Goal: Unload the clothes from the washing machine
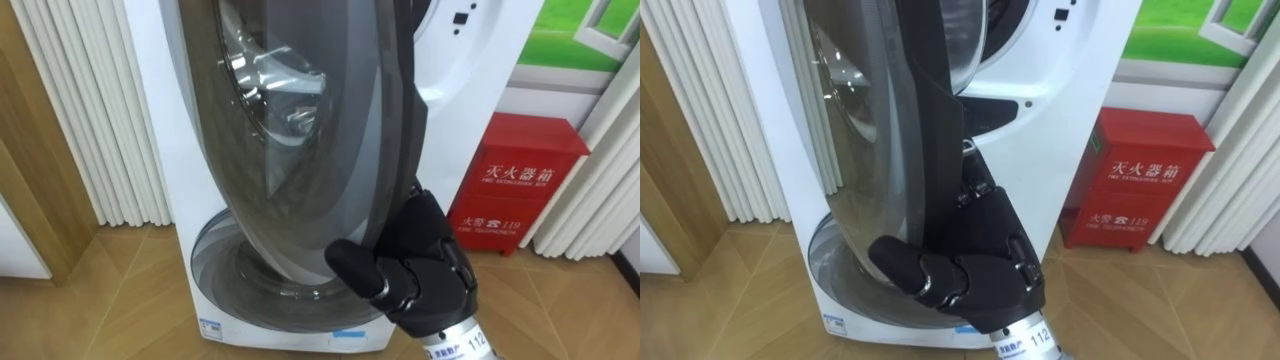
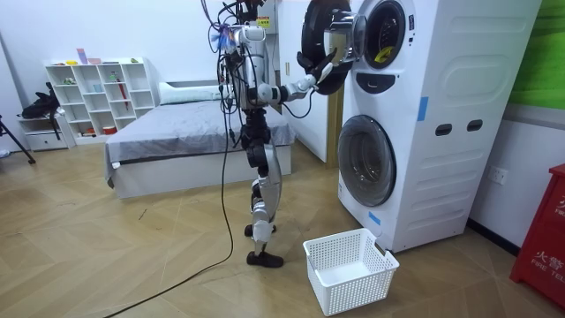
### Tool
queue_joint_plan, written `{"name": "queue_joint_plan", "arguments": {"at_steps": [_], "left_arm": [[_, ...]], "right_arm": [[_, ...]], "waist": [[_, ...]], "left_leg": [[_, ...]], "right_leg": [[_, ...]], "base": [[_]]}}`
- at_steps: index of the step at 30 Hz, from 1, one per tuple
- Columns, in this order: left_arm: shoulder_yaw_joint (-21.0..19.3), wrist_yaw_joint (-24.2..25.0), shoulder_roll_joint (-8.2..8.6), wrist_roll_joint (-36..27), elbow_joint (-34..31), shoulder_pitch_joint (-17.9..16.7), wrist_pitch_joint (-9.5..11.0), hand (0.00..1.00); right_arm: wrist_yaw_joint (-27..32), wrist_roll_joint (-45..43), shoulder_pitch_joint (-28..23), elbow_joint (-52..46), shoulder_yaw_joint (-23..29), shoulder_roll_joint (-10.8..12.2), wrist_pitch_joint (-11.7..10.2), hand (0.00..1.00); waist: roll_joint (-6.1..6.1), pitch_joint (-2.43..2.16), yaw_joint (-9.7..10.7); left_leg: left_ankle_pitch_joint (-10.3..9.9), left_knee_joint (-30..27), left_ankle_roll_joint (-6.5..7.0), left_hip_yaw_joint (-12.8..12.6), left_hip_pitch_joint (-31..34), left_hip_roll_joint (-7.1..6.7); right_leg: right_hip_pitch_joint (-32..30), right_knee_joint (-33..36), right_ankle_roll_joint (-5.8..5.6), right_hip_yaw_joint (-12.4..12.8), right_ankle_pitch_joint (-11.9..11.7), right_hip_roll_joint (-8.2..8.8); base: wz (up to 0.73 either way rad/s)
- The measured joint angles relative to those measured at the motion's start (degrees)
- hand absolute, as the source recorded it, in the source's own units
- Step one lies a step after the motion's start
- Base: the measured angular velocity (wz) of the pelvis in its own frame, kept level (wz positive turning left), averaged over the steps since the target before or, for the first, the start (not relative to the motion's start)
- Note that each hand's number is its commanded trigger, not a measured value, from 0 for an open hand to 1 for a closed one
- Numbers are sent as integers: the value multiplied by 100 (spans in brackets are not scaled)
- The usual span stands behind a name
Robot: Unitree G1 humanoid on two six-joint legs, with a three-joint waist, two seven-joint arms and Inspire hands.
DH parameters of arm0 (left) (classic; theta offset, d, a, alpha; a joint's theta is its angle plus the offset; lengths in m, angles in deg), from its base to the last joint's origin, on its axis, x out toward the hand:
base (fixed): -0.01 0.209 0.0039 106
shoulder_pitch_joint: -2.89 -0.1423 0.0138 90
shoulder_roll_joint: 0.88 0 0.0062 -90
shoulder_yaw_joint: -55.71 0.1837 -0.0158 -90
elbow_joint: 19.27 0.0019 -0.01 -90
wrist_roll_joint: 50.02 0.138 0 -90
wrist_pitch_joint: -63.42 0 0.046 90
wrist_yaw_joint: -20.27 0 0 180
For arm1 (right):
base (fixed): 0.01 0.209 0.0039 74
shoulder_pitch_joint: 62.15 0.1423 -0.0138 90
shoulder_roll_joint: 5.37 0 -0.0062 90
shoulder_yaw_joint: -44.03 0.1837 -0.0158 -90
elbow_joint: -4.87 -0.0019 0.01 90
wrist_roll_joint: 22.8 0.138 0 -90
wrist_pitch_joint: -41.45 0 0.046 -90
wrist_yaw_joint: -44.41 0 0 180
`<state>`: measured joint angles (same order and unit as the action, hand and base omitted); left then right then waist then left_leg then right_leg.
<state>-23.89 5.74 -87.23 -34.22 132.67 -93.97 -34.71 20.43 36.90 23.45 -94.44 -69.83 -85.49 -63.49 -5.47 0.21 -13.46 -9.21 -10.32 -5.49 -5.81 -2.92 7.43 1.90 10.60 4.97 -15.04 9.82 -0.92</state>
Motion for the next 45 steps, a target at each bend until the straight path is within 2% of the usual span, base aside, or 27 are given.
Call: {"name": "queue_joint_plan", "arguments": {"at_steps": [8,11,16,17,19,25,30,32,37,38,42,45], "left_arm": [[-1,0,0,13,-8,2,-2,0],[-4,-5,-12,14,-9,9,2,0],[-5,-5,-16,13,-6,-5,3,0],[-5,-4,-16,13,-8,-12,3,0],[-7,-3,-16,13,-12,-15,3,0],[-123,-6,-17,10,-77,-46,28,0],[-129,-36,-26,10,-140,-46,26,0],[-131,-37,-27,12,-156,-48,24,0],[-145,-131,-26,13,-505,-160,11,0],[-147,-173,-29,13,-530,-172,12,0],[-146,-281,-32,14,-536,-185,12,0],[-146,-281,-31,16,-537,-244,8,0]], "right_arm": [[5,-51,0,0,0,2,-22,0],[34,-51,-1,1,1,1,-77,0],[100,-59,0,40,1,23,-180,0],[105,-58,0,43,1,32,-194,0],[108,-59,0,46,1,33,-212,0],[108,-41,0,112,1,38,-284,0],[135,44,-2,116,1,38,-339,0],[145,56,-2,127,0,38,-386,0],[193,55,-2,163,0,43,-503,0],[226,55,-2,164,0,44,-512,0],[308,49,-1,169,1,46,-577,0],[344,53,-4,177,0,62,-610,0]], "waist": [[10,-2,-1],[10,-2,5],[1,-7,-6],[-27,-24,-7],[-36,-30,-8],[-68,-32,-22],[-187,-35,-26],[-228,-20,-41],[-235,-20,-78],[-259,-39,-85],[-266,-46,-105],[-251,-37,-208]], "left_leg": [[1,-13,-2,19,30,1],[26,-11,-38,124,78,0],[110,-8,-52,132,145,-1],[132,-8,-52,132,160,-2],[162,-2,-50,141,176,-2],[195,17,-62,294,166,-2],[271,59,-65,296,213,-1],[295,53,-64,298,237,0],[317,-11,-57,340,341,6],[329,-27,-63,367,359,6],[388,-29,-76,436,408,5],[396,-29,-86,463,424,7]], "right_leg": [[-2,-1,2,-37,2,0],[0,-1,12,-127,7,-1],[3,3,51,-306,64,24],[5,4,63,-347,76,29],[10,3,81,-399,87,32],[113,-21,113,-502,99,11],[97,-87,128,-563,107,8],[94,-94,142,-590,112,5],[94,-98,180,-721,128,2],[100,-94,198,-758,133,1],[105,-92,228,-870,145,-3],[104,-94,254,-881,151,-9]], "base": [[2],[13],[20],[18],[15],[10],[8],[6],[12],[15],[18],[0]]}}
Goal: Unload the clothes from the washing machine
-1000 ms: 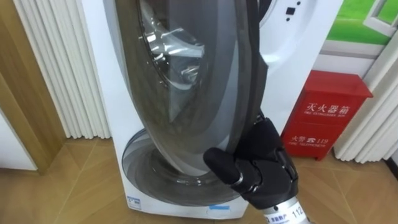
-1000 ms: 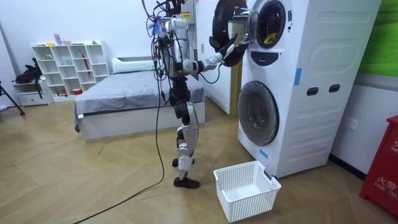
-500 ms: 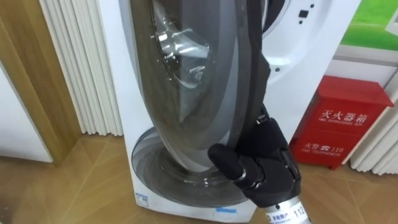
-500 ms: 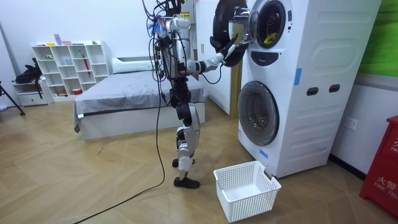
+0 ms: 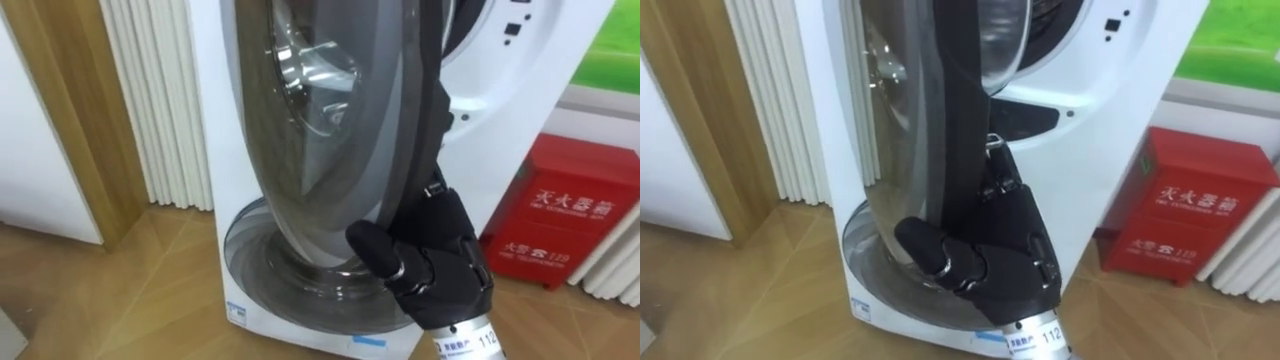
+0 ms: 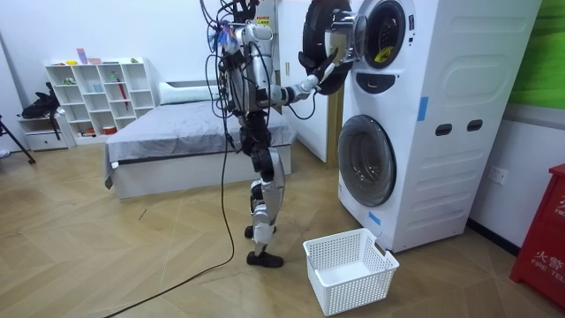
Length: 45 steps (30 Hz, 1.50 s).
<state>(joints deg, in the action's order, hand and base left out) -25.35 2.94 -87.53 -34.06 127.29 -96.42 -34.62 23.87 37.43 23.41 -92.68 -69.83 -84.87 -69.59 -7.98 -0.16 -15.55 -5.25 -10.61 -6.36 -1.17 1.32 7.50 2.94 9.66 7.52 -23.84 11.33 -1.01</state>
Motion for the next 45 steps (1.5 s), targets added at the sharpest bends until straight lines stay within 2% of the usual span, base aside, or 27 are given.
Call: {"name": "queue_joint_plan", "arguments": {"at_steps": [2,9,16,22,27,31,34,36,37,38,39,41,42,43,45], "left_arm": [[-20,-43,-2,3,-1,-34,0,0],[-23,-237,-2,2,-5,-32,14,0],[-24,-373,-3,-4,-45,-32,102,0],[-27,-378,-5,-3,-51,-49,108,0],[-25,-368,-5,-2,-47,-54,112,0],[-29,-313,-7,-2,-49,-37,112,0],[-41,-227,-11,-1,-49,19,146,0],[-66,-172,-11,1,-49,27,181,0],[-94,-122,-12,1,-49,36,186,0],[-94,-55,-12,2,-49,41,186,0],[-94,-17,-11,3,-49,45,186,0],[-122,90,-23,56,-51,69,181,0],[-150,156,-22,57,-52,86,182,0],[-150,198,-20,57,-51,99,182,0],[-152,329,-1,44,-50,127,183,0]], "right_arm": [[49,2,-10,16,0,0,-78,0],[186,-10,-12,16,0,12,-182,0],[347,-53,-14,17,-2,11,-309,0],[503,-106,-12,19,-1,13,-388,0],[552,-175,-5,35,-1,124,-392,0],[551,-190,-1,35,-2,135,-393,0],[532,128,15,35,-253,188,-379,0],[465,312,106,68,-510,233,-233,0],[320,370,192,149,-692,230,-62,0],[231,383,401,268,-883,226,175,0],[209,382,542,329,-982,225,324,0],[-41,258,1163,510,-1527,174,947,0],[-228,123,1408,511,-1852,136,1269,0],[-344,68,1526,511,-2010,111,1390,0],[-734,-88,1818,515,-2415,19,1805,0]], "waist": [[24,16,-52],[30,13,-90],[55,1,-150],[58,-5,-199],[25,-26,-283],[-2,-33,-355],[-15,-27,-393],[-41,-16,-456],[-60,-13,-493],[-64,-12,-520],[-72,-14,-532],[-99,-13,-545],[-151,-45,-617],[-161,-51,-660],[-163,-49,-808]], "left_leg": [[3,-39,-3,29,33,0],[24,-111,-18,28,153,-19],[129,-111,-16,29,250,-27],[213,-85,-2,40,337,-117],[298,-81,-16,43,379,-122],[308,-113,-27,93,446,-231],[308,-111,-29,105,508,-293],[307,-107,-28,130,521,-337],[306,-117,-28,144,545,-336],[299,-117,-26,144,558,-337],[291,-116,-30,144,562,-335],[261,-99,-20,142,601,-336],[249,-102,-23,144,623,-342],[219,-103,-20,146,619,-342],[166,-72,-32,193,583,-397]], "right_leg": [[0,0,14,-42,10,-1],[1,4,59,-224,41,-6],[8,-10,108,-427,73,-5],[27,0,155,-627,124,4],[16,4,203,-718,169,5],[11,17,248,-812,219,3],[4,35,274,-954,277,3],[3,25,281,-1037,307,4],[1,28,274,-1094,335,3],[1,40,207,-1151,375,3],[-1,66,135,-1172,413,4],[-56,321,-287,-1237,642,51],[-86,421,-402,-1208,703,79],[-82,431,-411,-1202,708,79],[-22,422,-405,-1207,704,94]], "base": [[7],[14],[16],[17],[9],[11],[23],[16],[23],[28],[35],[44],[37],[29],[29]]}}
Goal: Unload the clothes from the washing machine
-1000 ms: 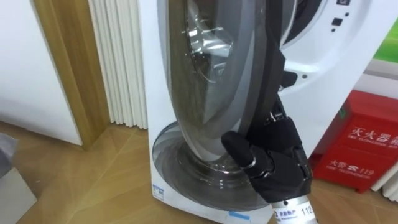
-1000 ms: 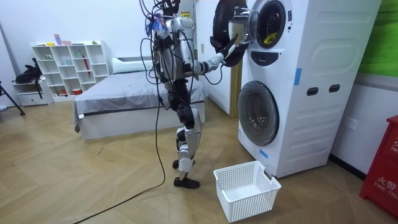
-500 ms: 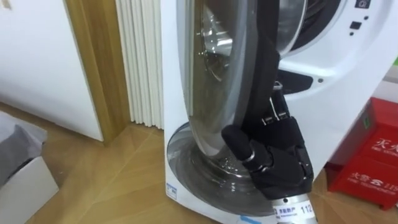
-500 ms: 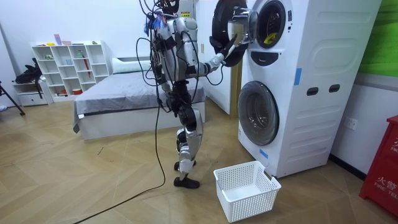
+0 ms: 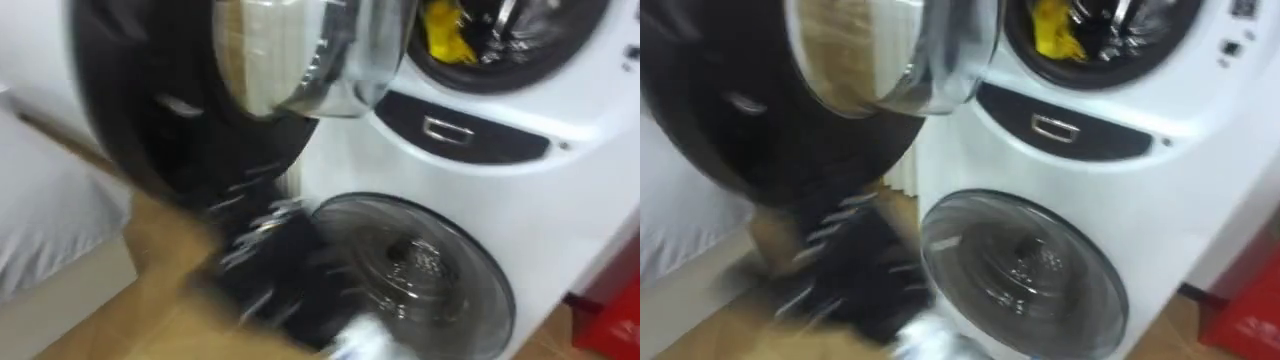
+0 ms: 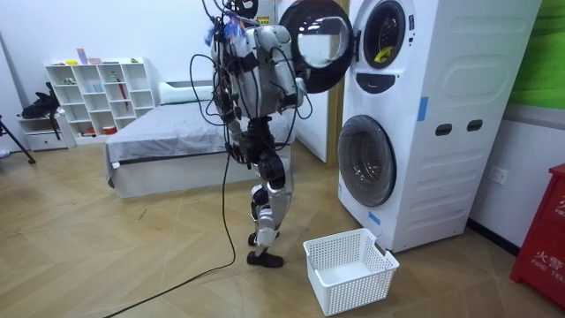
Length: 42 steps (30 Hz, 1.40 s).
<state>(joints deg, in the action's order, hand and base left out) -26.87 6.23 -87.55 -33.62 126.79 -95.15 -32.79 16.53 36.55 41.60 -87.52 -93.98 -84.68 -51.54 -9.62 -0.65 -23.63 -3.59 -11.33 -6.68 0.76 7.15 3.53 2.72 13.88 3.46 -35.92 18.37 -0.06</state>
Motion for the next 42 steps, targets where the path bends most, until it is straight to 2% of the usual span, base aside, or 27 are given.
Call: {"name": "queue_joint_plan", "arguments": {"at_steps": [2,4,5,7,9,12,15,19,22,23,25,27,30,33,34,35,36,37,38,40,42], "left_arm": [[-34,79,0,-1,10,-3,-2,0],[-56,115,-13,-2,22,-3,-5,0],[-57,125,-11,-2,22,0,-9,0],[-55,137,-6,-2,22,13,-13,0],[-55,138,-4,-29,32,37,-14,0],[-60,138,0,-104,116,112,-21,0],[-56,132,18,-102,130,119,-31,0],[-59,125,51,-87,134,96,-113,0],[-58,120,57,-55,138,84,-118,0],[-58,115,59,-56,138,85,-119,0],[-59,88,70,-56,142,51,-128,0],[-62,55,96,-56,143,41,-137,0],[-212,-81,86,-55,155,15,-134,0],[-280,-186,90,-58,245,-38,-128,0],[-280,-205,92,-58,293,-46,-129,0],[-284,-222,104,-51,390,-45,-136,0],[-287,-226,116,-49,412,-47,-137,0],[-286,-229,152,-48,441,-64,-137,0],[-286,-229,201,-48,487,-71,-136,0],[-286,-229,263,-48,561,-103,-126,0],[-279,-228,294,-58,594,-119,-116,0]], "right_arm": [[-177,-134,96,3,-32,-87,236,0],[-230,-141,146,2,-19,-160,316,0],[-237,-141,220,2,-19,-192,384,0],[-237,-141,279,2,-18,-203,439,0],[-240,-144,296,2,-16,-203,469,0],[-250,-144,324,0,14,-202,584,0],[-259,-145,324,-6,82,-218,679,0],[-214,-186,324,-28,250,-286,687,0],[-180,-321,324,-31,498,-359,688,0],[-103,-391,321,-31,677,-370,688,0],[16,-499,321,-55,899,-405,686,0],[74,-678,312,-122,1058,-497,691,0],[167,-1203,304,-300,1246,-759,695,0],[203,-1483,303,-523,1418,-923,791,0],[215,-1538,303,-550,1456,-933,807,0],[216,-1656,295,-580,1529,-928,822,0],[217,-1712,285,-621,1592,-931,837,0],[220,-1721,277,-683,1715,-933,858,0],[219,-1726,273,-708,1819,-938,877,0],[211,-1748,199,-737,1859,-961,885,0],[207,-1766,13,-792,1905,-962,885,0]], "waist": [[2,28,-47],[-16,48,-80],[-14,87,-132],[-8,128,-163],[-8,136,-142],[35,167,-112],[68,190,-75],[144,238,-27],[210,215,141],[251,226,205],[290,198,291],[321,188,383],[353,179,694],[415,166,834],[435,166,875],[487,138,953],[498,129,969],[538,132,1011],[576,116,1067],[608,96,1084],[626,96,1108]], "left_leg": [[-22,4,41,86,-69,-84],[-48,-11,109,124,-107,-166],[-75,-29,156,121,-126,-209],[-112,-42,214,114,-137,-246],[-143,-43,263,105,-139,-280],[-200,-40,353,94,-175,-371],[-234,-38,401,68,-182,-402],[-278,38,462,-117,-243,-417],[-302,58,502,-221,-312,-437],[-311,63,517,-271,-364,-436],[-324,72,539,-412,-417,-431],[-327,120,543,-548,-489,-430],[-327,197,544,-683,-574,-424],[-331,202,550,-718,-723,-425],[-337,203,559,-719,-760,-426],[-358,202,562,-723,-805,-423],[-364,202,564,-728,-825,-422],[-373,202,566,-731,-859,-419],[-383,203,573,-765,-882,-416],[-385,203,575,-819,-913,-413],[-399,201,590,-819,-962,-413]], "right_leg": [[105,-13,7,-5,-4,54],[156,-18,5,27,-6,100],[178,-30,-1,179,-9,109],[197,-62,-49,318,-37,112],[221,-141,-101,347,-68,118],[239,-127,-104,352,-72,205],[234,-128,-92,422,-102,226],[209,-133,-85,602,-129,261],[223,-138,-48,890,-162,267],[226,-155,-34,964,-190,268],[238,-211,26,1131,-227,274],[239,-222,32,1262,-236,289],[239,-222,35,1469,-259,291],[292,-230,17,1626,-279,305],[325,-233,13,1644,-282,307],[348,-230,8,1696,-285,304],[359,-233,8,1718,-285,304],[382,-233,6,1744,-287,305],[387,-232,6,1783,-287,304],[389,-232,6,1865,-288,306],[427,-231,4,1885,-290,308]], "base": [[34],[23],[0],[-2],[0],[0],[-1],[-17],[-13],[-27],[-43],[-37],[-31],[-30],[-22],[-15],[-19],[-17],[-15],[-18],[-12]]}}
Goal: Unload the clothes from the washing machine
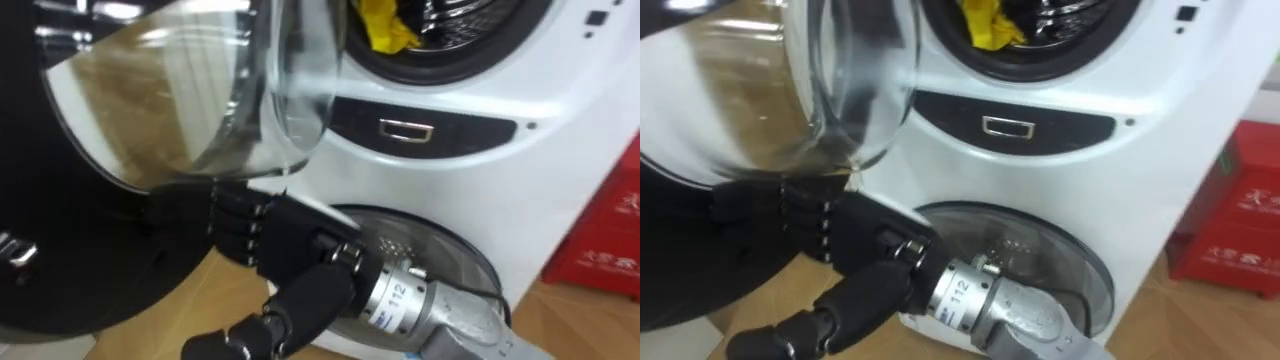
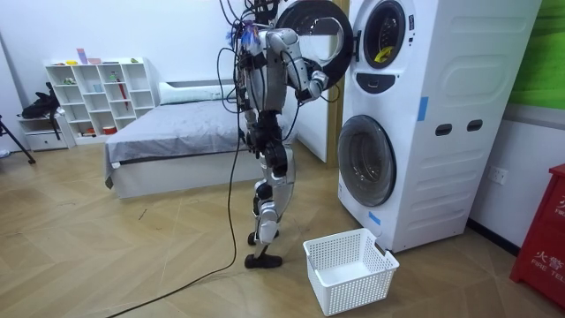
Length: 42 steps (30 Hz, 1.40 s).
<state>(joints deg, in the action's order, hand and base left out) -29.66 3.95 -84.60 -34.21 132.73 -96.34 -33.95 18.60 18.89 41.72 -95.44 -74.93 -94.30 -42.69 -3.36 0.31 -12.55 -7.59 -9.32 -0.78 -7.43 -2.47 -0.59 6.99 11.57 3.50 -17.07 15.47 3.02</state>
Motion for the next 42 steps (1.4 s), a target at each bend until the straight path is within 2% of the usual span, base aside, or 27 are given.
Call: {"name": "queue_joint_plan", "arguments": {"at_steps": [7,11,18,20,26,28,30,33,38,42], "left_arm": [[-2,-64,16,7,-1,-97,34,0],[-1,-86,16,77,-19,-100,31,0],[-54,-101,26,380,-157,-105,17,0],[-162,-101,30,585,-239,-128,20,0],[-418,-100,35,642,-239,-263,27,0],[-452,-100,37,642,-231,-290,27,0],[-452,-100,42,643,-232,-301,28,0],[-517,-88,73,769,-234,-401,28,0],[-562,-48,142,851,-245,-417,29,0],[-565,-61,141,852,-413,-430,37,0]], "right_arm": [[16,-341,-493,-399,424,-64,19,0],[27,-395,-518,-431,520,-64,52,0],[84,-671,-516,-434,774,-21,141,0],[143,-892,-516,-451,908,-17,178,0],[143,-1476,-516,-612,1282,-35,181,0],[146,-1476,-516,-616,1368,-66,180,0],[213,-1475,-516,-620,1565,-86,179,0],[335,-1475,-548,-712,2056,-81,169,0],[586,-1439,-560,-940,2557,-55,110,0],[848,-1402,-563,-1113,2653,-64,109,0]], "waist": [[3,-12,199],[6,-11,263],[18,-22,205],[11,-59,211],[31,-46,308],[18,-52,367],[25,-40,417],[14,-33,554],[-19,-35,794],[-30,-41,919]], "left_leg": [[-25,0,12,-1,-19,3],[-44,0,41,0,-19,10],[-91,-2,67,-27,-18,14],[-91,-2,69,-31,-17,11],[-94,-9,74,-31,-118,0],[-94,-9,74,-23,-125,-2],[-94,-8,74,-26,-129,-2],[-94,-8,74,-29,-178,-6],[-94,-8,74,-30,-206,-9],[-94,-8,74,-46,-212,-5]], "right_leg": [[9,7,-14,10,-14,-6],[-2,14,-14,21,-29,-19],[-61,-25,-26,161,-93,-63],[-46,-103,-32,205,-141,-85],[33,-104,-44,279,-149,-77],[41,-107,-44,274,-149,-74],[42,-110,-44,279,-149,-74],[123,-189,-48,294,-158,-78],[156,-205,-47,320,-158,-77],[130,-190,-40,430,-162,-86]], "base": [[0],[0],[-8],[-7],[-6],[-2],[0],[-3],[-2],[-15]]}}
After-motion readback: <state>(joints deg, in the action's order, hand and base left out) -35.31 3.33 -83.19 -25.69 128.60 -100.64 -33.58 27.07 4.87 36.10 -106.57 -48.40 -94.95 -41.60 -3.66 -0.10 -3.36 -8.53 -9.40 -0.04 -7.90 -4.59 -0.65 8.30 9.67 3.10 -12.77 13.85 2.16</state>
